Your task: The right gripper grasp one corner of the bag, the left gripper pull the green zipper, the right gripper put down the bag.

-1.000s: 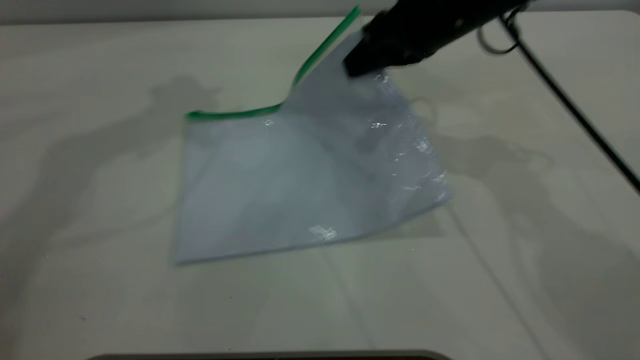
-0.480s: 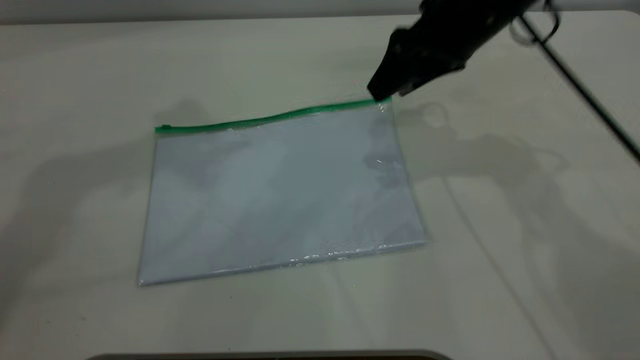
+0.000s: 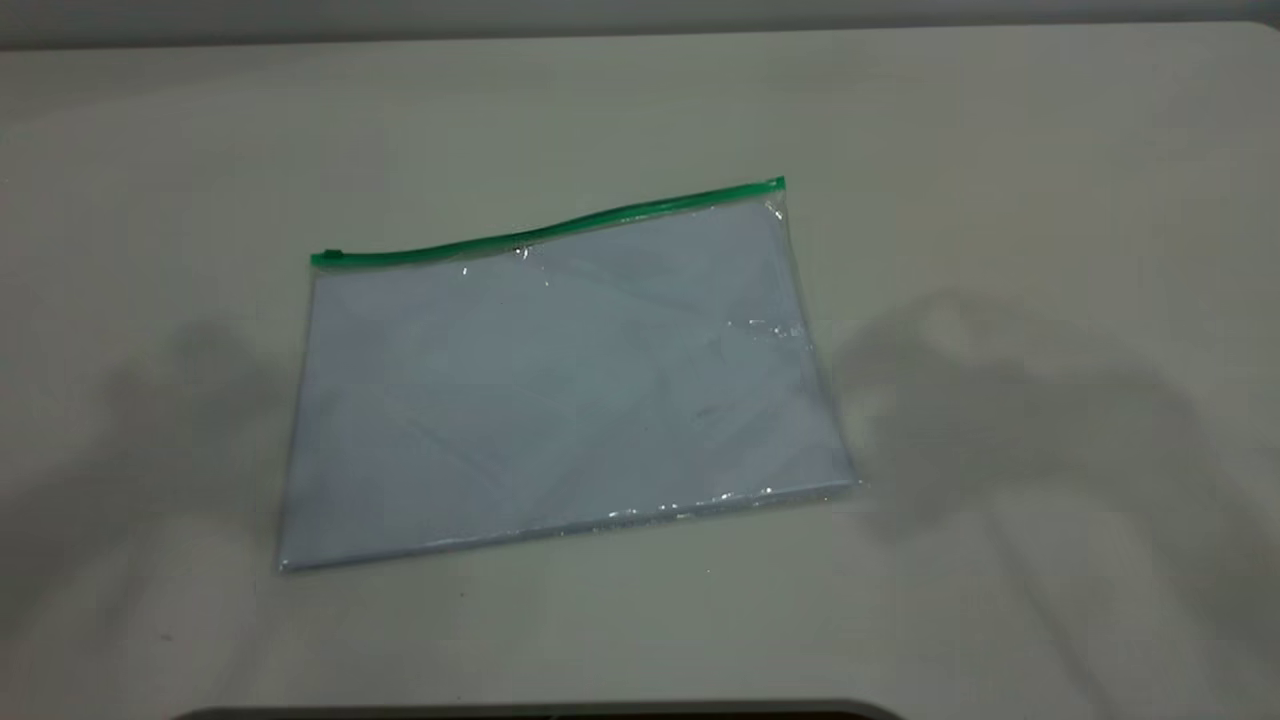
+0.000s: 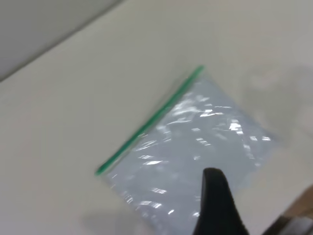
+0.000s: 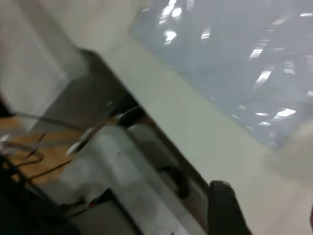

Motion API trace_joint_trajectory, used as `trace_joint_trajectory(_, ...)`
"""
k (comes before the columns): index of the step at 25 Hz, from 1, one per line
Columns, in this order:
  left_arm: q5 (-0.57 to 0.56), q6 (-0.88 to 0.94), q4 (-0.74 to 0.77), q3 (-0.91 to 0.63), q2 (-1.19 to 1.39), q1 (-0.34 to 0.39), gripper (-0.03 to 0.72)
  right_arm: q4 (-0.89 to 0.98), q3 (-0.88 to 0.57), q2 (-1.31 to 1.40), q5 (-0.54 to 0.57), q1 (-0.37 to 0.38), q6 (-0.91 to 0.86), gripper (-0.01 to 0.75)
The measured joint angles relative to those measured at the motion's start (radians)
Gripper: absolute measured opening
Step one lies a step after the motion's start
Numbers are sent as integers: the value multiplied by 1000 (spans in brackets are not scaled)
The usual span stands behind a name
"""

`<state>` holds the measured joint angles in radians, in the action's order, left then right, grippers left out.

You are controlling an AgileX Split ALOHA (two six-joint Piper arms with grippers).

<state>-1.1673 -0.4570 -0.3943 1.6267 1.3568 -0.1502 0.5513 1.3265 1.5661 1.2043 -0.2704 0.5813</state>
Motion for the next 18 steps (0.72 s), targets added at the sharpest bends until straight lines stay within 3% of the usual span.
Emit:
trace_joint_trajectory(8,0,222,241,-252,-293,0,537,-335,-192,-542,30,0,-265,430)
trace_joint_trajectory(18,0,367,288,-750,-570,0,537,-562,-658,-936,-51,0,-529,429)
